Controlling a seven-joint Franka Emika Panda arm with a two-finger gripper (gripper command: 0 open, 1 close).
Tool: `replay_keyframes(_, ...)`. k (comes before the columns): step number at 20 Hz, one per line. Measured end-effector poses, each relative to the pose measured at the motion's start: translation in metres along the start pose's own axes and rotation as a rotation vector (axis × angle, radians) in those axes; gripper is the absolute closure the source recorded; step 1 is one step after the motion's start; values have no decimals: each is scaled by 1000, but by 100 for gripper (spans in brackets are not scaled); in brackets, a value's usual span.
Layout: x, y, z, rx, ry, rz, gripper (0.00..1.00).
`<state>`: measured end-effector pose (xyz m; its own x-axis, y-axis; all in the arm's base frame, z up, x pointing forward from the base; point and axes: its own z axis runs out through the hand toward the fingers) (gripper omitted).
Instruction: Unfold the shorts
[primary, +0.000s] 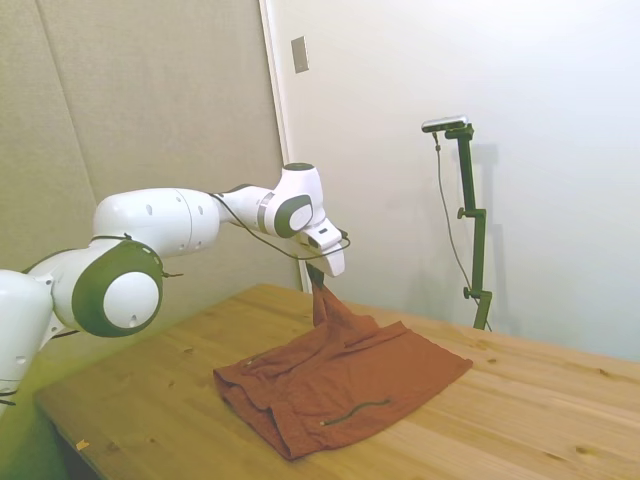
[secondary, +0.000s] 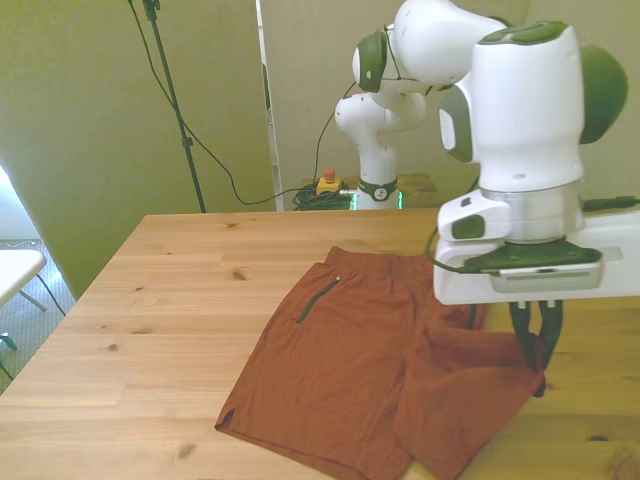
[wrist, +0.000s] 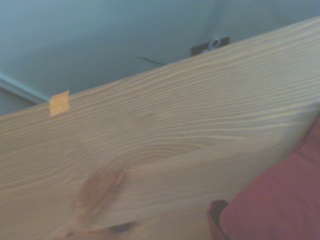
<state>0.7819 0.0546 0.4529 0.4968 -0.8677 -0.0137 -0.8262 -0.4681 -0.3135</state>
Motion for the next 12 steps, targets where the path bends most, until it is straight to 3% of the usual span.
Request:
replay_keyframes(5,-33,-21,4,10,-10,-53,0)
replay_keyframes(12,-40,-29,-12,29,-6,-71,0)
